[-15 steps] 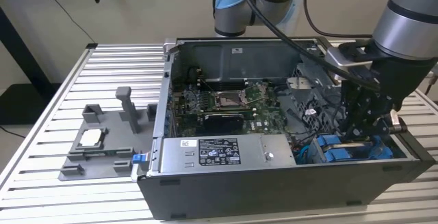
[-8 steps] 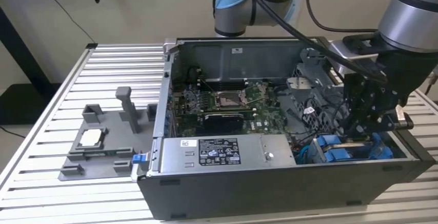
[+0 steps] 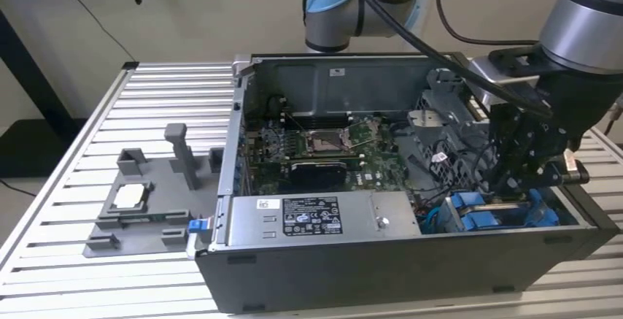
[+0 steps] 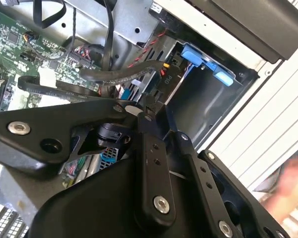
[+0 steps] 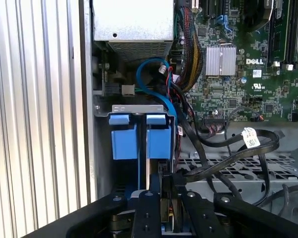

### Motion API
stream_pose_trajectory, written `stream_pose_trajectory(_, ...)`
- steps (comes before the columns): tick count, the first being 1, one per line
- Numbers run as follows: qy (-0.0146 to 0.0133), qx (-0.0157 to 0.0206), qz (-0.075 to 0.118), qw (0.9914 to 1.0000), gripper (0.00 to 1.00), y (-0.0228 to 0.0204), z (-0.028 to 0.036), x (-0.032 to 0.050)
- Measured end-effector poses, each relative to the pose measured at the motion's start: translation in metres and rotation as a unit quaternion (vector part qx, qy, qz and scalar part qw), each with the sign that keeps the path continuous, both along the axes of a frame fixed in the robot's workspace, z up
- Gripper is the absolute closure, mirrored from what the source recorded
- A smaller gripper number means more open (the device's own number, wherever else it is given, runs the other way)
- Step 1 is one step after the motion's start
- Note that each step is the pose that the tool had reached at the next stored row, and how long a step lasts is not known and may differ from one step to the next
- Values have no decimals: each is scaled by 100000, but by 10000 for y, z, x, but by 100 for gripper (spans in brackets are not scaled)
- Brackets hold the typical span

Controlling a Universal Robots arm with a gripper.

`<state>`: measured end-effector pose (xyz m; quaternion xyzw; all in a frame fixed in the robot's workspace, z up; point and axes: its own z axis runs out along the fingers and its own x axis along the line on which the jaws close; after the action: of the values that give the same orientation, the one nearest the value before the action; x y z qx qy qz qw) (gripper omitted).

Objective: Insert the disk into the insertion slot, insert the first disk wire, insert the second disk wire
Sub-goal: 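Insert the second disk wire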

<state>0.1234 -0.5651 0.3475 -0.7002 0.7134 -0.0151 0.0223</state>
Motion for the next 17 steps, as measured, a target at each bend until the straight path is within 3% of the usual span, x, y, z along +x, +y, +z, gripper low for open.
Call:
stream_pose_trajectory(4,-1,-8,-2,100000,76,0,83,-2)
stream_pose_trajectory(9,-264,-5,-44,100000,76,7,143,-66)
stream_pose_trajectory(17,-1104,68,-59,99994,76,11,179,-239)
